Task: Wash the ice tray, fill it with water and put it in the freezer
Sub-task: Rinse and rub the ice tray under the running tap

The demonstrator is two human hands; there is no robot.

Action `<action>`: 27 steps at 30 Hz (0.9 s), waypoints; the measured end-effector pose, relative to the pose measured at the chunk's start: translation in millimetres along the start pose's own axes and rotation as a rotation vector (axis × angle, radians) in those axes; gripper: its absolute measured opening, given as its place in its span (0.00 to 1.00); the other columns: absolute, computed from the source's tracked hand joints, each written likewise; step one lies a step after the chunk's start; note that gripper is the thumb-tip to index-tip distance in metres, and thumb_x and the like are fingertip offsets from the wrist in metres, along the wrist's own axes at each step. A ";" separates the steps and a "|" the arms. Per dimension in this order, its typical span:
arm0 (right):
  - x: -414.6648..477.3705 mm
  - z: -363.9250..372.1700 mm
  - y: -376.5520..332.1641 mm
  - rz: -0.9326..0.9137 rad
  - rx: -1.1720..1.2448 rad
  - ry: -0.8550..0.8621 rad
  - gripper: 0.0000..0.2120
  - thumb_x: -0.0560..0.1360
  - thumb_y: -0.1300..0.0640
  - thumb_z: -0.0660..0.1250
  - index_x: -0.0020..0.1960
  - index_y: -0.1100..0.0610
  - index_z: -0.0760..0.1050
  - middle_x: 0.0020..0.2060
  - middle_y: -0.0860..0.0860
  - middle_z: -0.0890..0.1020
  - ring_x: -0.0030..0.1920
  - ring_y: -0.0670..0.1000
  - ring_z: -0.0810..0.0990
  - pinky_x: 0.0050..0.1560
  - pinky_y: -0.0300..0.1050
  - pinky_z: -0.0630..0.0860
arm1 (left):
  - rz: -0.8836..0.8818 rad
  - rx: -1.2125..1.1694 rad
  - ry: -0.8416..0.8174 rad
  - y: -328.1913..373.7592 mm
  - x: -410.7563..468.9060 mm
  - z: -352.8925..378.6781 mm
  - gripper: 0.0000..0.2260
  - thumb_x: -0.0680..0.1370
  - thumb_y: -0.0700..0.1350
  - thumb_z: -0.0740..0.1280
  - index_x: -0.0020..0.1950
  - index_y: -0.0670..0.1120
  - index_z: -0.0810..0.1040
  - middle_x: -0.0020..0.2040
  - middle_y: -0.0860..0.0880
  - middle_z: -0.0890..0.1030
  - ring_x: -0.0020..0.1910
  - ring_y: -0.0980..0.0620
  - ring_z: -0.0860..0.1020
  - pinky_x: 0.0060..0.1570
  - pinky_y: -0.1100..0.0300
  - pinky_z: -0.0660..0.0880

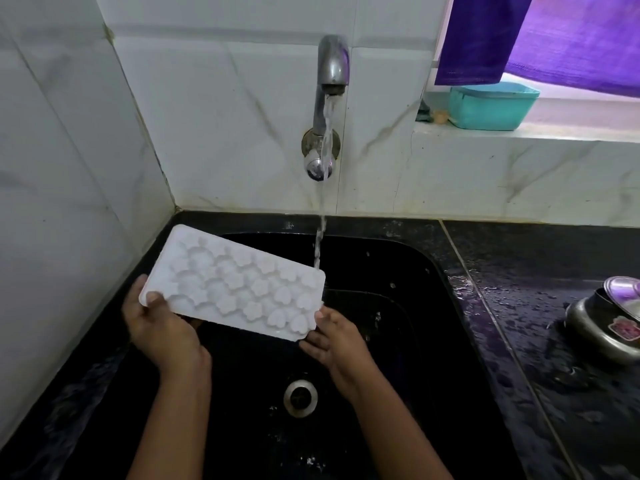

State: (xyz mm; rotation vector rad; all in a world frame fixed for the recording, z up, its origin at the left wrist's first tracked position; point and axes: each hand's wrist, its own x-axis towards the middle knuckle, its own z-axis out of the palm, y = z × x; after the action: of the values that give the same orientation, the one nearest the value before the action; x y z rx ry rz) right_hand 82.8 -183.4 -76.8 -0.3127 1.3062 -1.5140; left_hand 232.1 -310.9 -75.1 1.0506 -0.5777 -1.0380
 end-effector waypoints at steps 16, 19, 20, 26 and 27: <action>-23.2 -84.4 -71.5 -0.560 0.217 0.506 0.07 0.81 0.57 0.57 0.47 0.53 0.72 0.45 0.50 0.79 0.44 0.46 0.78 0.38 0.37 0.76 | -1.048 0.053 -0.553 -45.6 -81.4 26.1 0.34 0.79 0.67 0.51 0.73 0.43 0.66 0.71 0.37 0.69 0.67 0.36 0.70 0.46 0.42 0.75; -20.8 -84.3 -70.4 -0.617 0.309 0.433 0.09 0.82 0.56 0.55 0.47 0.55 0.72 0.57 0.48 0.77 0.58 0.45 0.76 0.52 0.36 0.74 | -1.112 -0.040 -0.613 -48.3 -83.3 27.7 0.34 0.78 0.66 0.54 0.68 0.38 0.72 0.62 0.35 0.78 0.56 0.38 0.78 0.45 0.43 0.79; -18.7 -85.4 -70.1 -0.601 0.324 0.404 0.08 0.82 0.56 0.57 0.48 0.55 0.73 0.58 0.47 0.75 0.60 0.45 0.73 0.55 0.38 0.72 | -1.101 -0.055 -0.634 -48.5 -84.2 28.4 0.29 0.79 0.60 0.57 0.66 0.36 0.73 0.57 0.35 0.80 0.51 0.40 0.80 0.44 0.45 0.81; -13.6 -96.2 -61.0 -0.443 0.158 0.483 0.12 0.80 0.64 0.60 0.62 0.58 0.73 0.52 0.53 0.81 0.47 0.49 0.80 0.44 0.42 0.79 | -0.906 -0.226 -0.579 -59.1 -80.5 24.7 0.17 0.82 0.40 0.58 0.71 0.41 0.71 0.54 0.42 0.84 0.48 0.47 0.84 0.40 0.56 0.82; -13.0 -96.9 -58.1 -0.441 0.086 0.526 0.11 0.79 0.65 0.61 0.60 0.59 0.74 0.50 0.54 0.82 0.46 0.49 0.81 0.43 0.42 0.80 | -0.861 -0.236 -0.611 -59.5 -79.4 24.5 0.17 0.82 0.40 0.58 0.71 0.44 0.70 0.58 0.42 0.82 0.52 0.46 0.83 0.43 0.55 0.82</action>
State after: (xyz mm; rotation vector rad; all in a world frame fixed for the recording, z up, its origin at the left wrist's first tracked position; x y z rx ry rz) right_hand -15.0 -128.4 -58.6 -0.1532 1.6440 -2.1179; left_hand 153.9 -256.9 -112.6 0.7539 -0.4595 -2.1717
